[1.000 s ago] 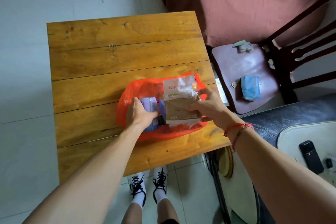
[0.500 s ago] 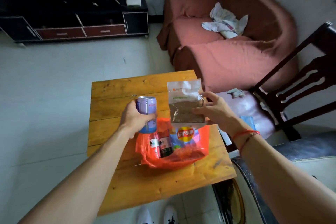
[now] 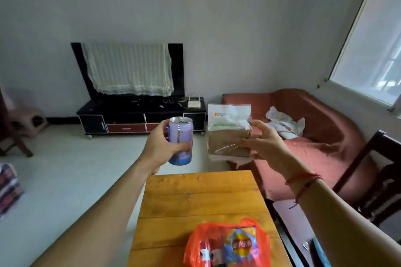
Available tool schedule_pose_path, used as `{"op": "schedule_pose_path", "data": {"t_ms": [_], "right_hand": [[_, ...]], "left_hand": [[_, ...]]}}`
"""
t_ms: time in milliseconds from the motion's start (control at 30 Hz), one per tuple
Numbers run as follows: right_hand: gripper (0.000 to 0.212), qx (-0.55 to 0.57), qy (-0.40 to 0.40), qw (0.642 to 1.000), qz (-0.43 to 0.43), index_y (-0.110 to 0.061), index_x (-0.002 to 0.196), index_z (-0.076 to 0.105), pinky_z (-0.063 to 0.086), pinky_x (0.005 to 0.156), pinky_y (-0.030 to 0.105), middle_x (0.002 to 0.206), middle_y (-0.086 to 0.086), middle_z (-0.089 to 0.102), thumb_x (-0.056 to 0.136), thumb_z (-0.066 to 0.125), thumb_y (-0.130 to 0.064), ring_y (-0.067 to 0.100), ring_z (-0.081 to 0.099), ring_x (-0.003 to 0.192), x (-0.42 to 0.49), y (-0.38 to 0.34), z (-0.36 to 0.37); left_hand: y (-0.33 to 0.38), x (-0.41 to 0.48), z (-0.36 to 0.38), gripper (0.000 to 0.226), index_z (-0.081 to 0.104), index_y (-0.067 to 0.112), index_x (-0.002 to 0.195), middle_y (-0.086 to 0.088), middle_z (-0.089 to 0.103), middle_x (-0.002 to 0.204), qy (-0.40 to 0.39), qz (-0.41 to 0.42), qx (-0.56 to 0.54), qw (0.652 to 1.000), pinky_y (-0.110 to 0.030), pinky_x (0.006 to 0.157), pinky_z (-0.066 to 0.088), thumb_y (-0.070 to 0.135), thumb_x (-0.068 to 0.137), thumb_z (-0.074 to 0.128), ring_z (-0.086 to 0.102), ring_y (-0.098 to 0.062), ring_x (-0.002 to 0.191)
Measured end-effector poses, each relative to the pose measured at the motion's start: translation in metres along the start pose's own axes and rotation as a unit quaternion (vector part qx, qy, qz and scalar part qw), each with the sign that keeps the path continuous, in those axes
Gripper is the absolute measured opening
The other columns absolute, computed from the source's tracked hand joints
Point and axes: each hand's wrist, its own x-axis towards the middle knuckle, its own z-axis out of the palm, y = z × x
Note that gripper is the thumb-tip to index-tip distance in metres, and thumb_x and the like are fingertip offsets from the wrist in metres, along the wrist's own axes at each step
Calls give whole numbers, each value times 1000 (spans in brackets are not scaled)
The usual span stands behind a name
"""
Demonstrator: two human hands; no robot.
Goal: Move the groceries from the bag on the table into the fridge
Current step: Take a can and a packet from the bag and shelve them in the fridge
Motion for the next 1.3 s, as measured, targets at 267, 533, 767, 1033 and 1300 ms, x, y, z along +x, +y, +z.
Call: {"op": "schedule_pose_path", "data": {"t_ms": [267,533,767,1033,1300], "right_hand": [[54,29,-18,997,-75,-17,125,61,52,48,20,78,-4,77,79,79,8,7,70,58,-7,-71,5],[60,38,-48,993,-99,-20,127,61,53,51,20,86,2,79,77,81,7,12,73,63,-8,-94,14],[55,66,-82,990,-94,-28,117,63,50,47,20,80,-2,77,79,79,8,8,68,55,-9,-93,31],[58,62,-146,982,-105,-22,127,61,60,57,32,93,8,77,79,79,6,28,71,74,-17,-100,80],[56,92,-244,960,-105,-20,120,59,62,61,28,96,12,76,80,73,17,19,75,70,-38,-117,169]], "left_hand": [[69,-8,-51,56,63,19,112,-1,73,99,46,91,-13,995,-27,73,58,-2,65,86,70,-14,86],[80,-12,-85,61,63,24,115,-1,73,104,62,114,-13,991,-42,84,58,2,64,88,70,-21,96],[79,-32,-95,58,63,26,109,-4,72,105,93,117,-17,989,-43,87,57,-4,64,86,70,-25,98],[69,-75,-137,65,60,17,121,-2,73,106,159,103,3,982,-31,79,58,-3,64,86,71,-18,95],[65,-138,-210,60,60,20,116,1,71,106,238,91,48,966,-26,73,58,-1,66,86,69,-16,96]]}}
